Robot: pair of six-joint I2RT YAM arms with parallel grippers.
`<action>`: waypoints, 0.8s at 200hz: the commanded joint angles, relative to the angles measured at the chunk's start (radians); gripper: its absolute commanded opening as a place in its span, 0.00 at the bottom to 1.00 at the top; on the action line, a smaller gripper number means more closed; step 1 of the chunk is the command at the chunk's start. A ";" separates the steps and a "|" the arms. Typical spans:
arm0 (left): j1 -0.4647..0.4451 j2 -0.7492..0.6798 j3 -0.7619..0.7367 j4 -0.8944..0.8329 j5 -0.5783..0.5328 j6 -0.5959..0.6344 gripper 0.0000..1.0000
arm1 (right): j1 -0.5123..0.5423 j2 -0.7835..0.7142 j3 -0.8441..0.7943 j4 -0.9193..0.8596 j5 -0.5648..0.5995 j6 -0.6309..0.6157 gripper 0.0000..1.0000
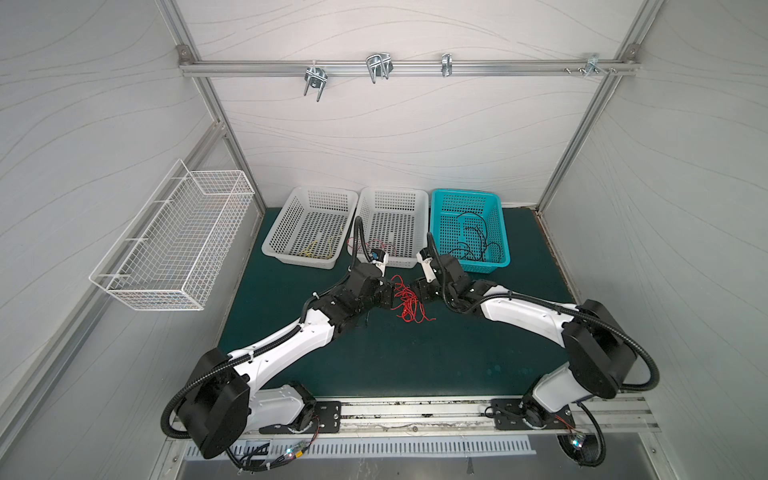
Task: Untangle the cables
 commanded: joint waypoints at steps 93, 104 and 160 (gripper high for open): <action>0.041 -0.143 0.104 -0.184 -0.263 0.047 0.00 | -0.158 -0.180 -0.136 -0.112 0.200 -0.017 0.00; 0.063 -0.164 0.105 -0.205 -0.269 0.041 0.00 | -0.191 -0.223 -0.157 -0.135 0.226 -0.015 0.00; 0.150 -0.287 0.080 -0.300 -0.332 0.019 0.00 | -0.350 -0.409 -0.225 -0.233 0.345 0.007 0.00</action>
